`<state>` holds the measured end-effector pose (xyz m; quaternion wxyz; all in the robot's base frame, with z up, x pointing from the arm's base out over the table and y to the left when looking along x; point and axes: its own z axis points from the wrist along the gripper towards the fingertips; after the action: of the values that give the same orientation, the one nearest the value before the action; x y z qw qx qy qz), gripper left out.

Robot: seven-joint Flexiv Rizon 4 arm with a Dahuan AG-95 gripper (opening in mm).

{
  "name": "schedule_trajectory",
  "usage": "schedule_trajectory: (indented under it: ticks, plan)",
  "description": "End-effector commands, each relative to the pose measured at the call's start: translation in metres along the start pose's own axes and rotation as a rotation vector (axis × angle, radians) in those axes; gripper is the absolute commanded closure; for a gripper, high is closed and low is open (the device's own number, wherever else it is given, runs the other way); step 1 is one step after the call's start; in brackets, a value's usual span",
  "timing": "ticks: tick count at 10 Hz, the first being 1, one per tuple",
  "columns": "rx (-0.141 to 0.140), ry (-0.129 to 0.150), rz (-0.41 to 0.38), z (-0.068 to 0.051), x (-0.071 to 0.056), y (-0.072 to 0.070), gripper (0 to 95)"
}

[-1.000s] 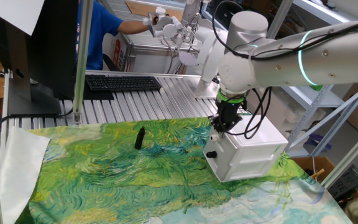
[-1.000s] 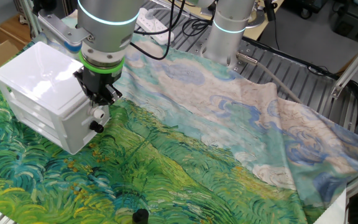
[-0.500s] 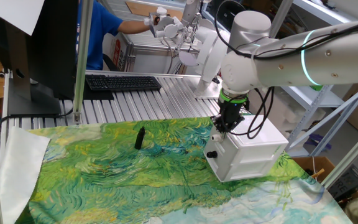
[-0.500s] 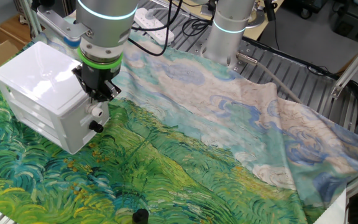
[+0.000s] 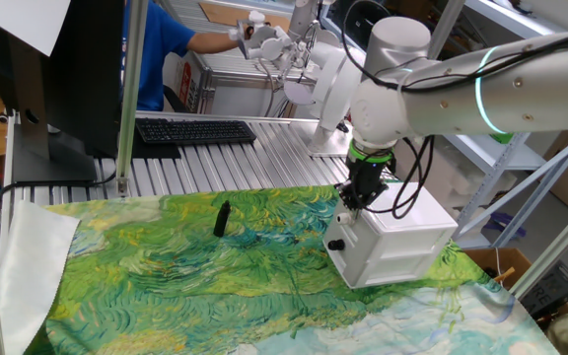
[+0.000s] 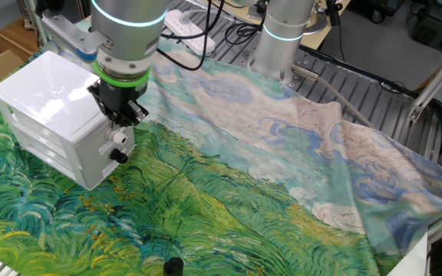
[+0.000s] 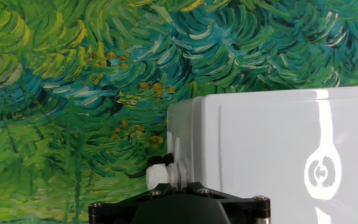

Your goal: Use the gripper to push and close the drawer

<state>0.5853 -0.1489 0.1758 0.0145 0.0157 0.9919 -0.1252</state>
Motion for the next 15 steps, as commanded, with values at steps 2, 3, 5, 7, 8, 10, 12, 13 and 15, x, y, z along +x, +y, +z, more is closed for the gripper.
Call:
schedule_trajectory:
  ticks: [2, 3, 5, 7, 8, 10, 12, 13, 15]
  plan:
    - [0.008, -0.005, -0.013, 0.0012, 0.0053, -0.0047, 95.0]
    - [0.006, -0.004, -0.014, 0.0015, 0.0056, -0.0052, 95.0]
    - [0.001, -0.001, -0.01, 0.001, 0.0051, -0.0044, 95.0]
    - [0.015, -0.001, -0.027, 0.0003, 0.0054, -0.0048, 95.0]
    - [0.031, -0.001, -0.04, -0.0004, 0.0057, -0.0052, 95.0]
    - [0.038, -0.001, -0.055, -0.0018, 0.0071, -0.0069, 95.0]
    - [0.04, 0.0, -0.066, -0.002, 0.0082, -0.0083, 95.0]
    - [0.039, 0.001, -0.069, -0.0019, 0.0084, -0.0085, 95.0]
    - [0.037, 0.008, -0.072, -0.0019, 0.0084, -0.0084, 95.0]
